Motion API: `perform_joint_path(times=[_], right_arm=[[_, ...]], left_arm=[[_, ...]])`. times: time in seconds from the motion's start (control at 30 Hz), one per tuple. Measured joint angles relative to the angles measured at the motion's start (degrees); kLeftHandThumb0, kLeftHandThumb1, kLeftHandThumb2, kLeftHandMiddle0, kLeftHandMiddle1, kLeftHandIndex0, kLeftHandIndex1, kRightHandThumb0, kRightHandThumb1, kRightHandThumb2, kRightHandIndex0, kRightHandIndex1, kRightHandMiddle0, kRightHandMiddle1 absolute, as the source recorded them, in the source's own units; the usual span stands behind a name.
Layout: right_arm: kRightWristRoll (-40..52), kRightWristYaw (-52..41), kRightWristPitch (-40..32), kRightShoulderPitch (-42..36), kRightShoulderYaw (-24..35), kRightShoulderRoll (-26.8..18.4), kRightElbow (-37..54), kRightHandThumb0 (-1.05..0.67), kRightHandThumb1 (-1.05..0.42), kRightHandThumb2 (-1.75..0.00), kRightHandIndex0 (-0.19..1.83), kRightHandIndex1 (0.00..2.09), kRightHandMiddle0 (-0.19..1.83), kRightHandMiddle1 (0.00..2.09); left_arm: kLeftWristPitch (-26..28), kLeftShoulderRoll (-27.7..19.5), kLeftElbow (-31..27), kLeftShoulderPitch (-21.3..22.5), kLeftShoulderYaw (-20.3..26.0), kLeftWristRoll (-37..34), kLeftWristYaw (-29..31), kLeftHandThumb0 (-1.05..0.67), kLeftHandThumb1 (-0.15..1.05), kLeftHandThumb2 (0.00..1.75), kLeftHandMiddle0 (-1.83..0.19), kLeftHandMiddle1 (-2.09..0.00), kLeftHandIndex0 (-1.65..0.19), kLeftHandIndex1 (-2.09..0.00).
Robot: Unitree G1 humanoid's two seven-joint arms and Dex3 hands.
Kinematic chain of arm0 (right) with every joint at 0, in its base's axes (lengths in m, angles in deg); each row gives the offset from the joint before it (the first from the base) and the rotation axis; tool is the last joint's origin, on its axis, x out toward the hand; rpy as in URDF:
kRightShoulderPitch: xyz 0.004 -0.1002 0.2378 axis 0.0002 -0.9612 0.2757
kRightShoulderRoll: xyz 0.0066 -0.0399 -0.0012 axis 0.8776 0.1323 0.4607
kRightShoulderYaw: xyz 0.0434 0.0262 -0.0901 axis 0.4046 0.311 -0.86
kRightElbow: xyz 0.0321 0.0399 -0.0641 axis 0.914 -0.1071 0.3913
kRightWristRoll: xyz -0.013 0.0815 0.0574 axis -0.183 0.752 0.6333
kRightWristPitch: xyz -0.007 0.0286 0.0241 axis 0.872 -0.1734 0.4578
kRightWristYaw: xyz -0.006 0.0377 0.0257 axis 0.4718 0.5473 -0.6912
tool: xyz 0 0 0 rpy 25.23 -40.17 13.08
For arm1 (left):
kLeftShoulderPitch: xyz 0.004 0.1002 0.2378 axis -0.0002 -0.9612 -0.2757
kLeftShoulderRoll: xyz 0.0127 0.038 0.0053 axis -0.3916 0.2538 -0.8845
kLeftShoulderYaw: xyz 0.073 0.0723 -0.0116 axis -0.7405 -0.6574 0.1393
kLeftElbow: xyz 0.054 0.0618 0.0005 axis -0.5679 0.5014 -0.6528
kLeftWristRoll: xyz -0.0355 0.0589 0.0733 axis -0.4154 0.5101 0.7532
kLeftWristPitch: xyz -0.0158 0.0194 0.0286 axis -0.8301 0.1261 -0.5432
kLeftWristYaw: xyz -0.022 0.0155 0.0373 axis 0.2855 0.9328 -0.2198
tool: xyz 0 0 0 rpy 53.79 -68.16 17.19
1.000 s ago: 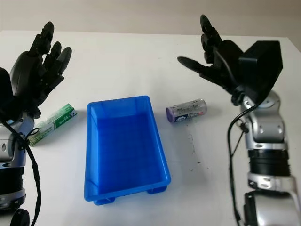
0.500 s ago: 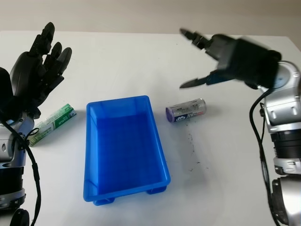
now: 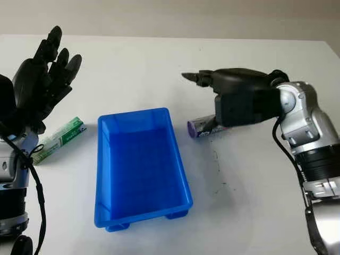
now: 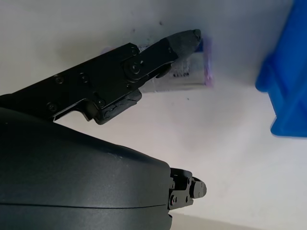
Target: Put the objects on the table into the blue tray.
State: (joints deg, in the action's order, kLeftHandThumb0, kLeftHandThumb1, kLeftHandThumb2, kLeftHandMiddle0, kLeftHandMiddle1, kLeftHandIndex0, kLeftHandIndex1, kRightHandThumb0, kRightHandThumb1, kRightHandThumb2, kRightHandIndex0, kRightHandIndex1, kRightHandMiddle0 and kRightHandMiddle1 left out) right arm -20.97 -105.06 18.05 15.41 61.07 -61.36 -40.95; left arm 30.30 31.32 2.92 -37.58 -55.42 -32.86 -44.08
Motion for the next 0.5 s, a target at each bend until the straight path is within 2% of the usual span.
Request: perform_joint_path(times=[0.5], right_arm=[[-6.4,0.1,5.3,-0.9,-2.9,-0.6,-5.3,-0.60,-0.84,-0.05,0.11,0.10,0.13,0.08]], left_arm=[[-0.3,0.0,-0.2,0.0,0.0,-1.3,0.7,-0.50,1.05,0.29,0.11,-0.05,0.09,-0.05]])
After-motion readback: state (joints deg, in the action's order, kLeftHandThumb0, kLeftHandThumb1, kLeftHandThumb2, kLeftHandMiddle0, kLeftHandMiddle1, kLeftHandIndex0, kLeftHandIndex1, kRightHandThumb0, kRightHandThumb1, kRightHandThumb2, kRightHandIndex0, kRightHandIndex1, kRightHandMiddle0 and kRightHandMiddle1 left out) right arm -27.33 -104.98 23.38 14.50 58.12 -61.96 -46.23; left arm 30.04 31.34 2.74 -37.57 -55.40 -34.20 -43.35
